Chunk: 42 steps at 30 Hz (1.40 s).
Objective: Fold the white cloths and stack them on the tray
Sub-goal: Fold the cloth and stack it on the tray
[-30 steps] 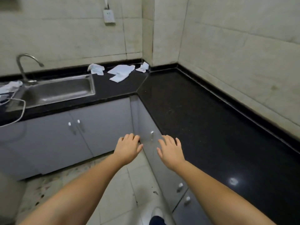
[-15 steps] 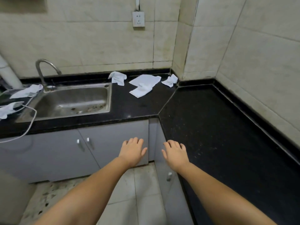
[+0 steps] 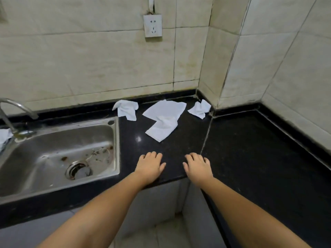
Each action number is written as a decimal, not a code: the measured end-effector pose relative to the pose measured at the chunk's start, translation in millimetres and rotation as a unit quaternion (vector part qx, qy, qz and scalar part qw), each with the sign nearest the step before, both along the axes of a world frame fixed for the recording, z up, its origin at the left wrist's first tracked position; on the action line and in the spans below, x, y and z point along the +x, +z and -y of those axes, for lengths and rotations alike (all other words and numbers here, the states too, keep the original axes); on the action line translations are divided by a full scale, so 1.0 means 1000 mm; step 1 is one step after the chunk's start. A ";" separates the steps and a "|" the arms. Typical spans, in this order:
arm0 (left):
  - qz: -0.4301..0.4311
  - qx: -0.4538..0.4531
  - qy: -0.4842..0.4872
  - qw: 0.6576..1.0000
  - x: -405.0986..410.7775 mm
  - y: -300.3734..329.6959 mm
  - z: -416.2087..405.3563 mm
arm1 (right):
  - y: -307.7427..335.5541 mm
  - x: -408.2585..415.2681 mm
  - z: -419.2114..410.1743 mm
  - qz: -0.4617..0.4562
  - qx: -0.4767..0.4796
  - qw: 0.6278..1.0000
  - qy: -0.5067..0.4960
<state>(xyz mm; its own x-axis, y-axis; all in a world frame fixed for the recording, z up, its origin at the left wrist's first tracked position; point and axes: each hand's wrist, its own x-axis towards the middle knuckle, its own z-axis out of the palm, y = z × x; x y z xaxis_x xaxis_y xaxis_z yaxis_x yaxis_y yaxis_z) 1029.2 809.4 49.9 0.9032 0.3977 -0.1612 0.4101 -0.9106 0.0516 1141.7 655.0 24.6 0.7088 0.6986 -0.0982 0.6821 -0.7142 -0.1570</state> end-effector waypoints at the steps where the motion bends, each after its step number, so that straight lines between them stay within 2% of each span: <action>1: -0.002 0.000 0.004 1.000 0.012 -0.001 -0.014 | 0.001 0.010 -0.013 0.000 0.002 1.000 -0.006; 8: 0.006 -0.011 0.004 1.000 0.093 -0.016 -0.081 | -0.003 0.099 -0.091 -0.026 0.005 1.000 -0.011; 18: -0.050 -0.046 0.102 0.992 0.165 -0.045 -0.143 | -0.014 0.208 -0.202 -0.072 -0.004 0.992 0.101; 23: -0.036 -0.062 0.058 0.996 0.180 -0.066 -0.159 | -0.021 0.224 -0.234 -0.037 -0.094 0.969 0.228; 27: -0.040 -0.071 0.000 0.997 0.190 -0.075 -0.165 | -0.028 0.222 -0.242 0.018 -0.154 0.951 0.268; 31: -0.015 -0.058 -0.052 0.997 0.194 -0.073 -0.169 | -0.023 0.223 -0.231 0.032 -0.126 0.962 0.238; 35: 0.009 -0.159 -0.038 0.987 0.194 -0.055 -0.172 | 0.001 0.228 -0.203 -0.004 -0.016 0.986 0.166; 39: 0.045 -0.215 -0.037 0.975 0.208 -0.022 -0.172 | 0.045 0.234 -0.172 -0.067 0.130 0.989 0.009; 42: 0.103 -0.244 -0.022 0.964 0.233 0.012 -0.164 | 0.073 0.240 -0.146 -0.076 0.225 0.963 -0.127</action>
<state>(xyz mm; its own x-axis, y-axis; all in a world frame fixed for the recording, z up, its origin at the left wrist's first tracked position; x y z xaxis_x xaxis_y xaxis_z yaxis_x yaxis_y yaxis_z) 1262.4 973.7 62.2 0.9503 0.2806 -0.1351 0.3073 -0.7741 0.5535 1381.5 800.6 97.9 0.8640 0.5002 0.0579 0.4389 -0.6917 -0.5735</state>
